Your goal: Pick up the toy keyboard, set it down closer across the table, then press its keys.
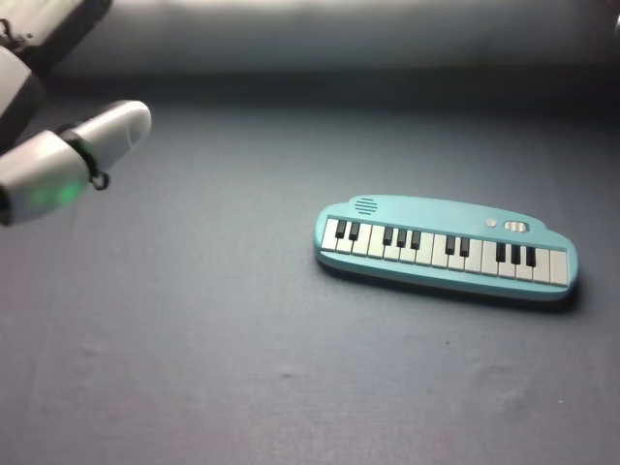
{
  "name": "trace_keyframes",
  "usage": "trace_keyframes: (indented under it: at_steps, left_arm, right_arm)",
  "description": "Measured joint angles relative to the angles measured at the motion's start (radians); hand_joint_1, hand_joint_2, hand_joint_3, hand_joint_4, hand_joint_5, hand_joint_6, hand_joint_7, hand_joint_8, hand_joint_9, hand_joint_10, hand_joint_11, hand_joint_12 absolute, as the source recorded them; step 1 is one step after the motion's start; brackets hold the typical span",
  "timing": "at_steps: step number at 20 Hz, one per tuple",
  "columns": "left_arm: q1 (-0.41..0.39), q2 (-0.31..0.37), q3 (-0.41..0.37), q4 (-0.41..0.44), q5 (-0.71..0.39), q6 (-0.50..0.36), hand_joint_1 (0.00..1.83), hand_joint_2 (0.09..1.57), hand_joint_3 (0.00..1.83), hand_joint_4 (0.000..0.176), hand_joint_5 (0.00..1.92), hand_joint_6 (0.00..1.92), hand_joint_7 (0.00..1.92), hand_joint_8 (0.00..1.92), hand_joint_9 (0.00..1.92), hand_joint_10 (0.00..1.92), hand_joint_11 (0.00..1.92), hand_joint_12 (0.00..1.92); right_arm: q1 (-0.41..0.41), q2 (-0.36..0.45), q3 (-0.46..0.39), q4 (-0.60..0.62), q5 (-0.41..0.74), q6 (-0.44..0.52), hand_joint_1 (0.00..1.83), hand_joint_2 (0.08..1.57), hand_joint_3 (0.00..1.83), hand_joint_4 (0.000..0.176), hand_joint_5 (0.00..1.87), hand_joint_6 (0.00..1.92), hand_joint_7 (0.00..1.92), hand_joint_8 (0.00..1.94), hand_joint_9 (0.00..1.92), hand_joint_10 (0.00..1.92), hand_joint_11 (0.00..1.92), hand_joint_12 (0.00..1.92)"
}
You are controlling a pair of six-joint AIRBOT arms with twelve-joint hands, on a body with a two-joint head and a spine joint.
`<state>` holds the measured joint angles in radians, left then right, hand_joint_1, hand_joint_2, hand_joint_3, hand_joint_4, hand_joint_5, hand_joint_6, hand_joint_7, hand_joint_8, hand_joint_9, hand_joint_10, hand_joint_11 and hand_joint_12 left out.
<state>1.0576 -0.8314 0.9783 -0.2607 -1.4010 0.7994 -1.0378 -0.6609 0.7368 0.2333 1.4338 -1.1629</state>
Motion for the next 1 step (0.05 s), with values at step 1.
trace_keyframes:
  at_steps: [1]
  left_arm:
    - [0.016, 0.01, -0.01, 0.003, -0.039, 0.005, 0.14, 1.33, 0.0, 0.142, 0.0, 0.0, 0.0, 0.0, 0.0, 0.0, 0.0, 0.0]
  right_arm:
    - [-0.008, 0.008, -0.003, -0.005, 0.031, 0.002, 0.28, 1.37, 0.0, 0.008, 0.0, 0.0, 0.0, 0.0, 0.0, 0.0, 0.0, 0.0]
